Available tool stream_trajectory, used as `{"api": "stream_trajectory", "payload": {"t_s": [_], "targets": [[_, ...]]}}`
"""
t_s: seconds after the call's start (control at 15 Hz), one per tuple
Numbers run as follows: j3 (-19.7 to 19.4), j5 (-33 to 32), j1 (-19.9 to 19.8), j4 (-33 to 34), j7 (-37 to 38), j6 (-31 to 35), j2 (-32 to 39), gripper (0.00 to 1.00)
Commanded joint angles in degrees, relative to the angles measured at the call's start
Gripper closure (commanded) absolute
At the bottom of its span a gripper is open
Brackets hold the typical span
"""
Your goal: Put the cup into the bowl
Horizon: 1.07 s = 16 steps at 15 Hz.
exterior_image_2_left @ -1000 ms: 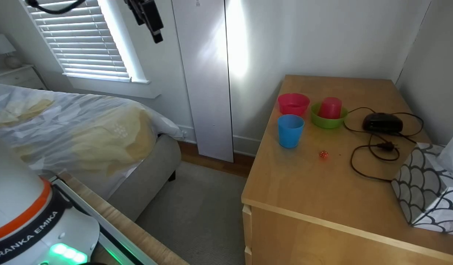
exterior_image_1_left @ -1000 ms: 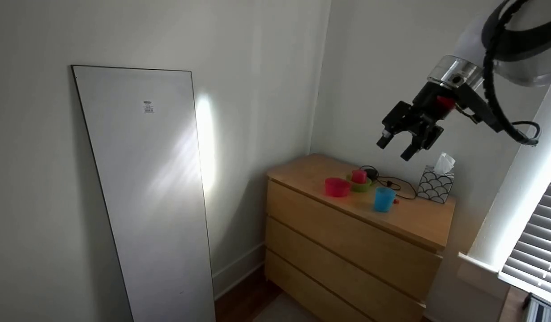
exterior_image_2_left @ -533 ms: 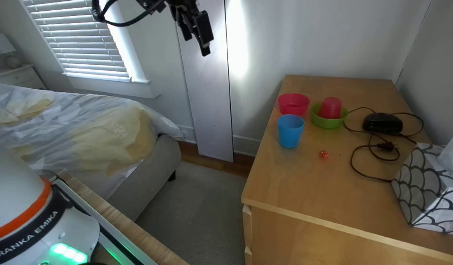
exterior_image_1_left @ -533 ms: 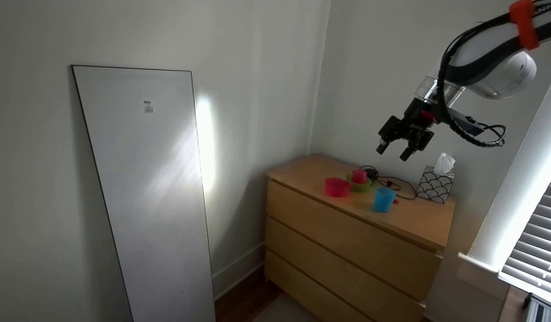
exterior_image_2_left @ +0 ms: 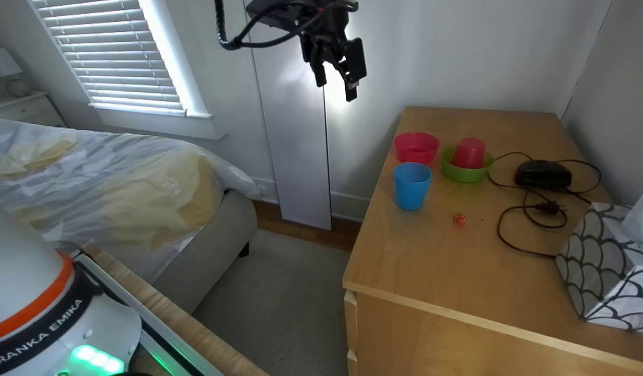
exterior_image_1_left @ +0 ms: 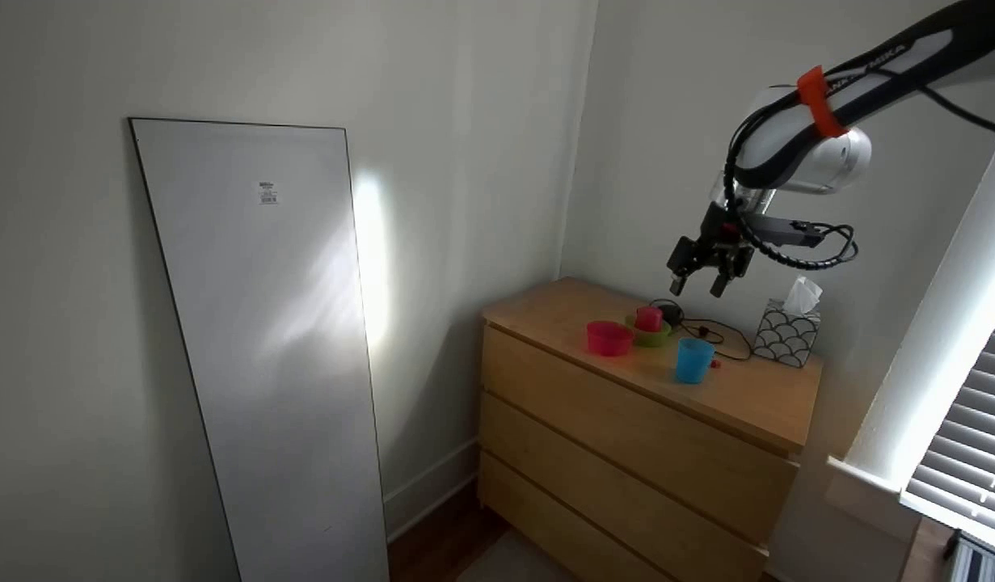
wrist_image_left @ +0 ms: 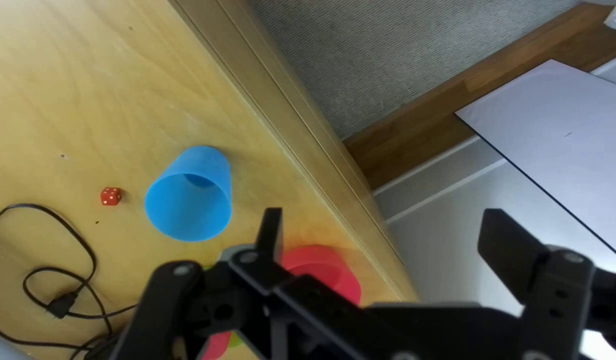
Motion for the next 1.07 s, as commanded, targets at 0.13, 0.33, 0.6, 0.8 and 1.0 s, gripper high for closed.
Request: {"api": "stream_trajectory", "payload": {"t_s": [0.13, 0.33, 0.6, 0.8, 1.0], "targets": [[-2.22, -2.28, -1.46, 7.88, -4.31, 2.67, 11.24, 0.00], [-2.77, 1.15, -2.18, 10.27, -6.32, 3.67, 14.78, 0.00], [-2.59, -0.36, -2.15, 10.11, -4.87, 3.08, 14.47, 0.00], [-2.99, -1.72, -2.39, 10.76, -4.69, 3.16, 16.18, 0.00], [-3.46, -3.29, -2.75, 11.51, -5.04, 4.87, 18.78, 0.00]]}}
